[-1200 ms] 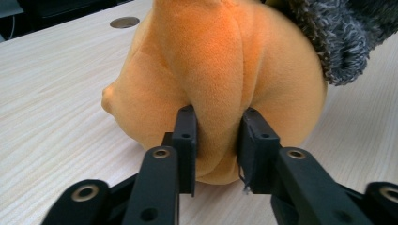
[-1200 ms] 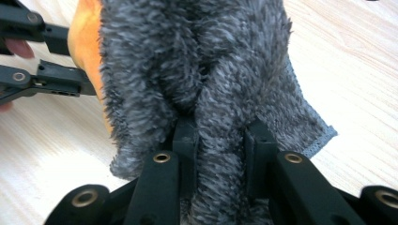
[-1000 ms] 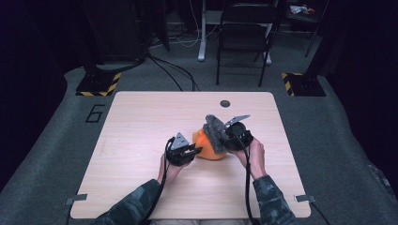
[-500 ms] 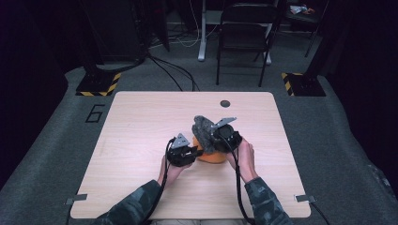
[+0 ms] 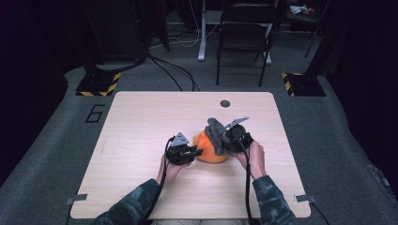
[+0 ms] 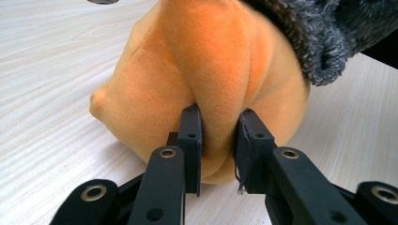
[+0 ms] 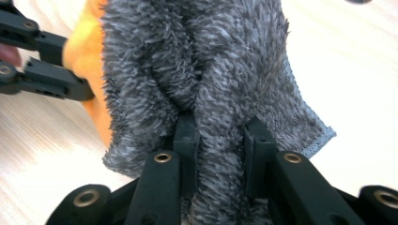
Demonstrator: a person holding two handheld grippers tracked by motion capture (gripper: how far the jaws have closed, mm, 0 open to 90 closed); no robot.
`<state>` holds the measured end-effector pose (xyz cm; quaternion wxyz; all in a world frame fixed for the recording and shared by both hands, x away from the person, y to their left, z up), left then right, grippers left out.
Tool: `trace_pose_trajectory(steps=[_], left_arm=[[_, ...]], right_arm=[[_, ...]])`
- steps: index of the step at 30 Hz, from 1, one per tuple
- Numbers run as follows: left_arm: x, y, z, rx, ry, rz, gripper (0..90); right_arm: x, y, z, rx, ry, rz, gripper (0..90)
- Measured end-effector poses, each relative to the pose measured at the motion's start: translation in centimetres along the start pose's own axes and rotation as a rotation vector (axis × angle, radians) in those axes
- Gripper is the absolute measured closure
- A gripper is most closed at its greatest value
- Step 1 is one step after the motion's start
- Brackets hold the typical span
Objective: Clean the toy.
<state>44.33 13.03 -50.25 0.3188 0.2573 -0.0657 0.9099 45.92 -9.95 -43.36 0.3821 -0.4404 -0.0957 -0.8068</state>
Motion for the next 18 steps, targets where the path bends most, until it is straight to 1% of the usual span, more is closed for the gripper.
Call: trace_pose_trajectory(steps=[3, 4, 5, 6, 9, 10, 14, 16, 17, 18], left_arm=[[0.0, 0.0, 0.0, 0.000, -0.002, 0.002, 74.0], [0.0, 0.0, 0.1, 0.001, -0.001, 0.001, 74.0], [-0.1, 0.0, 0.1, 0.006, -0.001, 0.000, 74.0], [-0.1, 0.0, 0.1, 0.008, -0.001, -0.001, 73.9], [-0.1, -0.1, 0.1, 0.011, -0.001, -0.001, 73.8], [-0.1, -0.1, 0.1, 0.010, -0.003, -0.001, 73.7], [-0.1, 0.0, 0.1, 0.008, -0.004, 0.002, 73.6], [-0.1, -0.1, 0.1, 0.010, -0.003, 0.000, 73.6], [-0.1, -0.1, 0.1, 0.011, -0.004, -0.004, 73.7], [-0.2, -0.1, 0.1, 0.013, -0.002, -0.003, 73.6]], right_arm=[[0.0, 0.2, -0.3, 0.003, -0.014, -0.014, 71.3], [-0.1, 0.3, -0.4, 0.000, -0.004, -0.013, 71.3], [0.0, 0.3, -0.4, -0.010, -0.016, -0.006, 71.3], [-0.1, 0.5, -0.5, -0.012, -0.011, -0.010, 71.3], [-0.1, 1.0, -0.7, -0.023, -0.023, -0.006, 71.2], [-0.2, 1.1, -0.8, -0.035, -0.024, -0.002, 71.2], [-0.3, 1.5, -1.1, -0.056, -0.032, 0.001, 71.2], [-0.3, 1.6, -1.2, -0.065, -0.031, -0.008, 71.1], [-0.3, 1.8, -1.3, -0.066, -0.035, -0.002, 71.1], [-0.4, 2.0, -1.4, -0.082, -0.035, 0.009, 71.0]])
Point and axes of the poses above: each handheld gripper's, and its own axes: x roughly backward along the jaws, z roughly out of its top, y roughly to its right, the point moved 1 cm from there along -x, roughly forward along the jaws, and after that the axes turned 15 degrees about z, right-handed, at the moved point
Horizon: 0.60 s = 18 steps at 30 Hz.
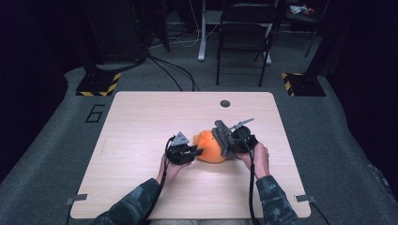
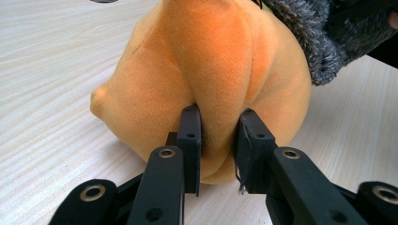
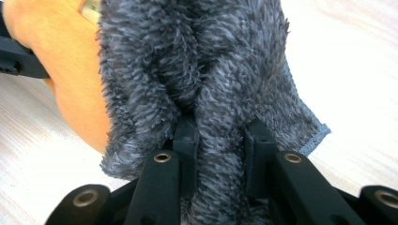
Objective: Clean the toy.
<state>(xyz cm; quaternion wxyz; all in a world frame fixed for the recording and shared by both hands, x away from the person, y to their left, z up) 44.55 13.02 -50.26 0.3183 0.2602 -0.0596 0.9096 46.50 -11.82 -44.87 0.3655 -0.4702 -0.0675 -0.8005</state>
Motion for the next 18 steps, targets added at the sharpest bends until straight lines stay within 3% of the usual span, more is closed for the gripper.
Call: trace_pose_trajectory(steps=[7, 13, 16, 18], left_arm=[[0.1, -0.2, -0.1, 0.009, -0.006, -0.003, 73.5], [0.0, -0.2, -0.2, 0.016, 0.001, -0.005, 73.3], [0.0, -0.3, -0.3, 0.029, -0.003, 0.001, 73.2], [0.1, -0.6, -0.3, 0.035, -0.002, -0.002, 73.1]], right_arm=[[-1.2, 1.3, -0.8, -0.034, -0.056, -0.035, 70.8], [-2.1, 1.8, -1.3, -0.059, -0.062, -0.041, 70.7], [-3.6, 2.2, -1.8, -0.059, -0.144, -0.096, 69.7], [-4.2, 2.3, -2.1, -0.050, -0.127, -0.110, 69.5]])
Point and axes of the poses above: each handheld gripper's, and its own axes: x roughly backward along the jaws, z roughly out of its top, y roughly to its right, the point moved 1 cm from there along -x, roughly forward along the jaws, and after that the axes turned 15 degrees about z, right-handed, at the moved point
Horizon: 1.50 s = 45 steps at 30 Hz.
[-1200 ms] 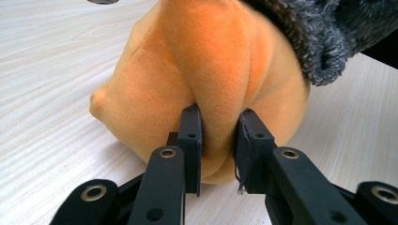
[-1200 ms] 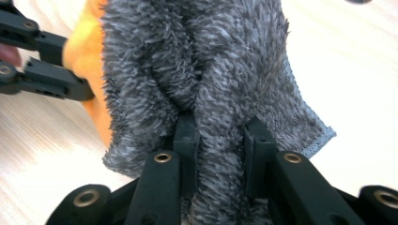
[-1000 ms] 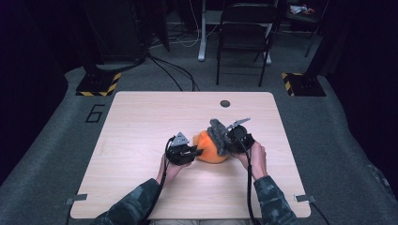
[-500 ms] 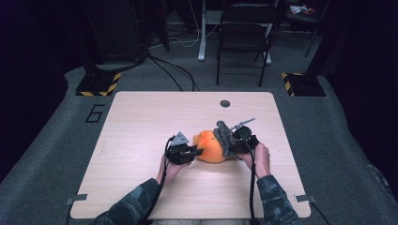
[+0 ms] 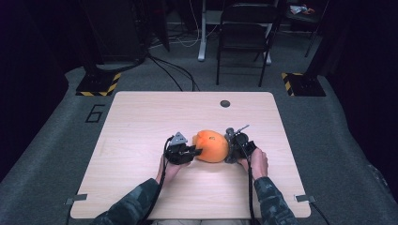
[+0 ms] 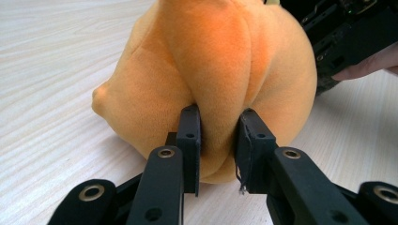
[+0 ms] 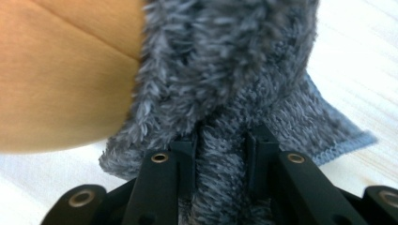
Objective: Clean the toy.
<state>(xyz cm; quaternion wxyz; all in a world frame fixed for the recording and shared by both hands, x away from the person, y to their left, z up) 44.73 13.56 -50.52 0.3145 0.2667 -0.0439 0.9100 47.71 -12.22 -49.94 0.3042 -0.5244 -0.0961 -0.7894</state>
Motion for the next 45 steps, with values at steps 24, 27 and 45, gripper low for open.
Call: trace_pose_trajectory(steps=[24, 27, 45], left_arm=[[0.2, 0.3, 0.0, -0.034, 0.003, 0.013, 72.1], [0.3, 0.3, 0.0, -0.045, -0.002, 0.008, 72.0], [0.2, 0.3, -0.2, -0.039, 0.005, 0.007, 71.7]], right_arm=[[9.5, -5.4, 3.4, 0.145, 0.349, 0.247, 69.9], [9.2, -6.8, 3.8, 0.174, 0.371, 0.273, 69.8], [5.6, -5.1, 3.2, 0.155, 0.228, 0.149, 67.3]])
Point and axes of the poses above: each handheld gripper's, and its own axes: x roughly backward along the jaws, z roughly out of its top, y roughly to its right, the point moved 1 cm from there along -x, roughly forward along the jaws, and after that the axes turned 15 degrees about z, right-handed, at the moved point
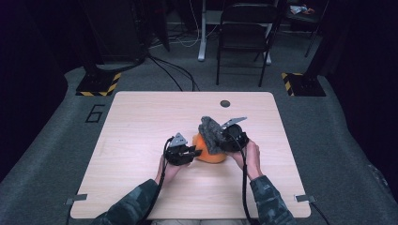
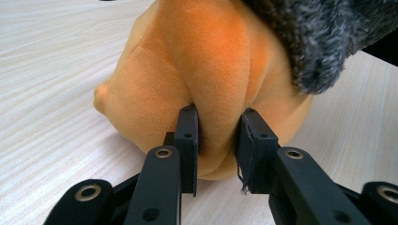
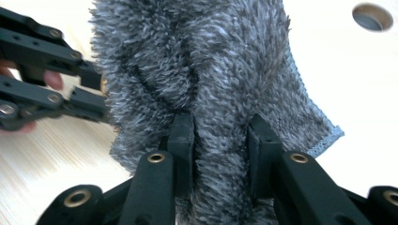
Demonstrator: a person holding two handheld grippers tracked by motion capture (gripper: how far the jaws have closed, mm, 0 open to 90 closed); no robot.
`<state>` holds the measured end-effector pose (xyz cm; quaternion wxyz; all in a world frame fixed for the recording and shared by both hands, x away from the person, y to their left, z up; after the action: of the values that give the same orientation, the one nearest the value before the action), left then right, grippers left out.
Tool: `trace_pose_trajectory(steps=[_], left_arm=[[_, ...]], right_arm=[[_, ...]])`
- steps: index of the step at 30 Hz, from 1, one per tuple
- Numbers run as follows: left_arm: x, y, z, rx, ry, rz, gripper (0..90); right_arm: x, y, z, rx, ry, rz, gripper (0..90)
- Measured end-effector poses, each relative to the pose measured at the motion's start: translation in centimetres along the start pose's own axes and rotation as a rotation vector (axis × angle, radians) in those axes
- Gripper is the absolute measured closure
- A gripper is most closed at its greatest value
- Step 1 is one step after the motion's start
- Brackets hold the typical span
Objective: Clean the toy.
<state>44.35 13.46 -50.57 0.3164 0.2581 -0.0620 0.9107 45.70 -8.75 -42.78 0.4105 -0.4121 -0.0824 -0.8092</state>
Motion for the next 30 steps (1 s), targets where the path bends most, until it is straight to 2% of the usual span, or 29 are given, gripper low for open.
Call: trace_pose_trajectory(steps=[2, 7, 10, 16, 20, 23, 26, 30], left_arm=[[0.0, 0.0, 0.0, 0.000, 0.000, -0.001, 71.7], [-0.1, -0.1, 0.0, 0.002, 0.007, -0.005, 71.7], [0.0, -0.1, 0.0, -0.007, -0.002, -0.008, 71.7], [0.0, -0.1, 0.1, -0.003, -0.002, -0.005, 71.7], [-0.1, -0.3, 0.0, 0.005, 0.001, -0.006, 71.7], [0.0, -0.3, 0.0, 0.006, -0.008, -0.007, 71.6], [0.0, -0.3, 0.0, 0.006, -0.004, -0.003, 71.6], [-0.1, -0.4, -0.1, 0.010, 0.000, -0.006, 71.7]], right_arm=[[0.2, 0.4, -0.2, -0.007, -0.015, -0.015, 67.0], [0.4, 1.8, -0.7, -0.050, -0.029, 0.002, 67.0], [0.5, 2.6, -1.1, -0.089, -0.032, 0.016, 67.1], [0.2, 4.5, -2.5, -0.162, -0.053, -0.006, 67.3], [-0.7, 6.0, -3.6, -0.195, -0.120, -0.059, 67.5], [-1.8, 6.6, -4.5, -0.243, -0.152, -0.059, 67.5], [-2.9, 6.9, -5.1, -0.255, -0.190, -0.060, 67.0], [-3.2, 6.9, -5.2, -0.218, -0.175, -0.076, 67.1]])
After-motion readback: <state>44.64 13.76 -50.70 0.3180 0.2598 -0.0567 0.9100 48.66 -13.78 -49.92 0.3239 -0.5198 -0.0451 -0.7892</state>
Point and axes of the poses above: each handheld gripper's, and its own axes: x roughly backward along the jaws, z roughly out of its top, y roughly to its right, the point moved 1 cm from there along -x, roughly forward along the jaws, and after that the axes turned 15 degrees about z, right-handed, at the moved point
